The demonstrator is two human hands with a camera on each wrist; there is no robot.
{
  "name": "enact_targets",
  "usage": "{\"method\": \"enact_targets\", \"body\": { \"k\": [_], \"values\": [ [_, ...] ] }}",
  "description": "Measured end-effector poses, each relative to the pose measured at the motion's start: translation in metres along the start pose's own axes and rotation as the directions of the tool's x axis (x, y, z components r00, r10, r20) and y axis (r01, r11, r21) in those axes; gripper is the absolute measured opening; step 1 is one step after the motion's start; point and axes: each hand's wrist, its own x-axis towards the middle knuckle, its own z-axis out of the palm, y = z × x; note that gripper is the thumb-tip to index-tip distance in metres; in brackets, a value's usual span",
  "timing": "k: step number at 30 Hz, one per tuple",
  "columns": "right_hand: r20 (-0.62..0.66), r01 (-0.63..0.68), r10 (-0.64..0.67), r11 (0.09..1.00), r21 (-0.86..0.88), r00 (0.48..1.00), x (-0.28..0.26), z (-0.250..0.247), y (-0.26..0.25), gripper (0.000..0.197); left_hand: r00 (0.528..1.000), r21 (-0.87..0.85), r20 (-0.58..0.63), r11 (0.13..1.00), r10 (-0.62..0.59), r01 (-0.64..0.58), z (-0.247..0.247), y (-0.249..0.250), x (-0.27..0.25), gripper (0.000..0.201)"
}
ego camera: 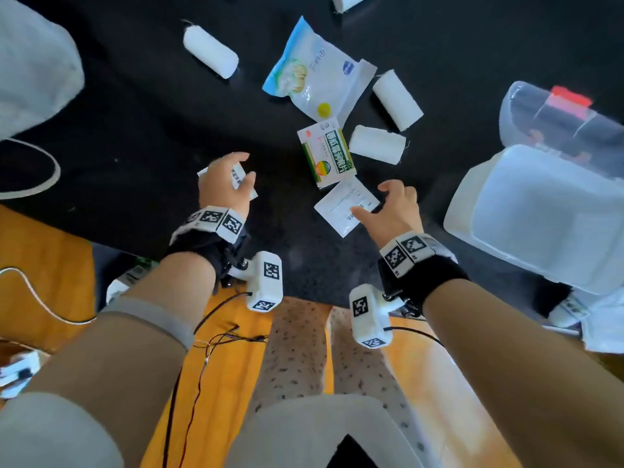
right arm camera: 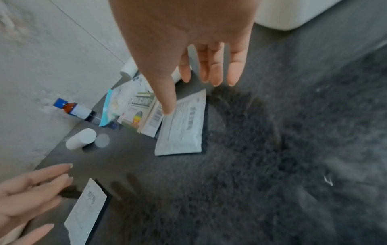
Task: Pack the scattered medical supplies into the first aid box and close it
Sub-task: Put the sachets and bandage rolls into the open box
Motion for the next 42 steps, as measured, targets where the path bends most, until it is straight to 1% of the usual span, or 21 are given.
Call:
{"method": "enact_targets", "body": {
  "k": [2,4,8,10,12,14,16,17,19,21,23,24,26,28,32,33,35,37,38,40,42],
  "values": [
    [-0.003,-0.001,0.001,0.999,-0.033,1.0,0.004,0.013,0.0,0.07,0.999,0.181,0.003,0.982,-0.049,0.048,-0.001,-0.014,0.019,0.056],
    [-0.018,0.019,-0.02,0.998,-0.066,1.0,0.004,0.023,0.0,0.076,0.991,0.29,0.03,0.95,-0.129,0.115,-0.003,-0.024,0.026,0.072],
    [-0.09,0.003,-0.012,0.995,-0.098,0.996,0.004,0.033,0.0,0.071,0.973,0.345,0.078,0.921,-0.217,0.178,-0.009,-0.022,0.026,0.079],
    [-0.098,-0.015,0.005,0.994,-0.105,0.995,0.004,0.035,0.0,0.068,0.963,0.372,0.118,0.91,-0.242,0.183,-0.012,-0.016,0.027,0.087],
    [-0.088,-0.045,0.036,0.993,-0.108,0.995,0.003,0.037,0.001,0.06,0.948,0.34,0.167,0.919,-0.27,0.202,-0.013,-0.014,0.026,0.09],
    [-0.08,-0.064,0.059,0.996,-0.063,0.995,0.002,0.037,0.004,0.047,0.932,0.321,0.21,0.921,-0.296,0.22,-0.011,-0.013,0.022,0.077],
    [-0.075,-0.092,0.096,0.994,0.056,0.993,0.001,0.034,0.008,0.034,0.905,0.377,0.298,0.909,-0.303,0.18,-0.009,-0.012,0.014,0.057],
    [-0.076,-0.111,0.121,0.985,0.13,0.99,0.0,0.03,0.009,0.03,0.889,0.359,0.348,0.919,-0.297,0.166,-0.007,-0.011,0.01,0.048],
    [-0.068,-0.128,0.151,0.955,0.269,0.986,-0.008,0.018,0.008,0.028,0.853,0.178,0.437,0.957,-0.284,0.228,-0.007,-0.009,0.001,0.036],
    [-0.042,-0.105,0.135,0.906,0.411,0.99,-0.017,0.001,0.001,0.032,0.813,-0.047,0.505,0.931,-0.29,0.361,-0.012,0.0,-0.006,0.029],
    [-0.008,-0.062,0.077,0.856,0.514,0.997,-0.026,-0.016,-0.01,0.042,0.796,-0.138,0.547,0.91,-0.259,0.39,-0.019,0.014,-0.008,0.024],
    [-0.005,-0.016,0.021,0.855,0.519,1.0,-0.029,-0.026,-0.018,0.045,0.793,-0.156,0.562,0.912,-0.235,0.381,-0.023,0.023,-0.009,0.022],
    [0.014,0.091,-0.11,0.883,0.461,0.994,-0.031,-0.043,-0.034,0.048,0.796,-0.179,0.575,0.919,-0.191,0.35,-0.029,0.039,-0.009,0.026],
    [0.09,0.158,-0.21,0.903,0.399,0.974,-0.031,-0.057,-0.054,0.044,0.793,-0.242,0.592,0.906,-0.145,0.347,-0.036,0.052,-0.008,0.035],
    [0.239,0.276,-0.32,0.94,0.199,0.917,-0.031,-0.066,-0.089,0.031,0.787,-0.379,0.603,0.821,-0.131,0.427,-0.05,0.075,-0.011,0.044],
    [0.239,0.317,-0.341,0.939,0.133,0.909,-0.031,-0.065,-0.096,0.03,0.765,-0.386,0.627,0.796,-0.144,0.466,-0.053,0.08,-0.013,0.046],
    [0.226,0.356,-0.354,0.934,0.031,0.908,-0.032,-0.059,-0.109,0.029,0.683,-0.367,0.715,0.75,-0.151,0.55,-0.057,0.087,-0.015,0.046],
    [0.212,0.374,-0.361,0.927,-0.021,0.908,-0.034,-0.051,-0.116,0.025,0.601,-0.332,0.796,0.783,-0.066,0.526,-0.057,0.087,-0.018,0.04],
    [0.199,0.374,-0.362,0.927,-0.025,0.91,-0.035,-0.046,-0.118,0.022,0.585,-0.326,0.81,0.806,-0.031,0.494,-0.056,0.085,-0.019,0.035],
    [0.164,0.363,-0.359,0.932,0.006,0.919,-0.035,-0.038,-0.119,0.019,0.607,-0.322,0.795,0.842,-0.007,0.433,-0.055,0.079,-0.021,0.024],
    [0.131,0.367,-0.366,0.93,0.015,0.922,-0.031,-0.029,-0.116,0.019,0.627,-0.328,0.779,0.854,0.002,0.404,-0.052,0.073,-0.018,0.023]
  ]
}}
